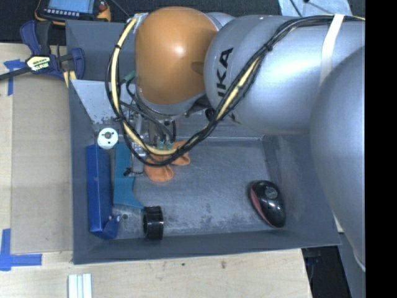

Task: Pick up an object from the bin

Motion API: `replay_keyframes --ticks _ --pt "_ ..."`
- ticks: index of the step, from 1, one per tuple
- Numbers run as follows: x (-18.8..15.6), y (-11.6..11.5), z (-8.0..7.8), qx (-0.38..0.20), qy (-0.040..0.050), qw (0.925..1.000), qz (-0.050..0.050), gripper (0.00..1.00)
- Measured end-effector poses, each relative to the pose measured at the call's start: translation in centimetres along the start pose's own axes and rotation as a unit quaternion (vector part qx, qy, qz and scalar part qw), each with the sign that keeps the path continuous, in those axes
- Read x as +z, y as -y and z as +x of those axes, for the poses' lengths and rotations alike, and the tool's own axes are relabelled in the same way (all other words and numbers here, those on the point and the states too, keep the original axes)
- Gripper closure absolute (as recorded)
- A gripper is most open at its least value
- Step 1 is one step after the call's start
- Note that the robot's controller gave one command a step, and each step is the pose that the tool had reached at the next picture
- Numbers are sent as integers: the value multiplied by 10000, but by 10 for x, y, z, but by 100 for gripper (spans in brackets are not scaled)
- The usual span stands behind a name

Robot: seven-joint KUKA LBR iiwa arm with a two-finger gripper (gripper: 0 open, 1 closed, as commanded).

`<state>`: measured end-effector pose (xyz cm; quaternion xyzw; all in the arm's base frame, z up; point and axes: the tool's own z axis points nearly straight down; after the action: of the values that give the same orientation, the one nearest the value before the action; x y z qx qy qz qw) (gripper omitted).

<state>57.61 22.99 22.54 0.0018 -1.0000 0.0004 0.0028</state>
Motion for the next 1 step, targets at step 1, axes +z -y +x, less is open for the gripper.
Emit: replay_keyframes --ticks 1 --pt "-5 1 -2 16 42 10000 -11 0"
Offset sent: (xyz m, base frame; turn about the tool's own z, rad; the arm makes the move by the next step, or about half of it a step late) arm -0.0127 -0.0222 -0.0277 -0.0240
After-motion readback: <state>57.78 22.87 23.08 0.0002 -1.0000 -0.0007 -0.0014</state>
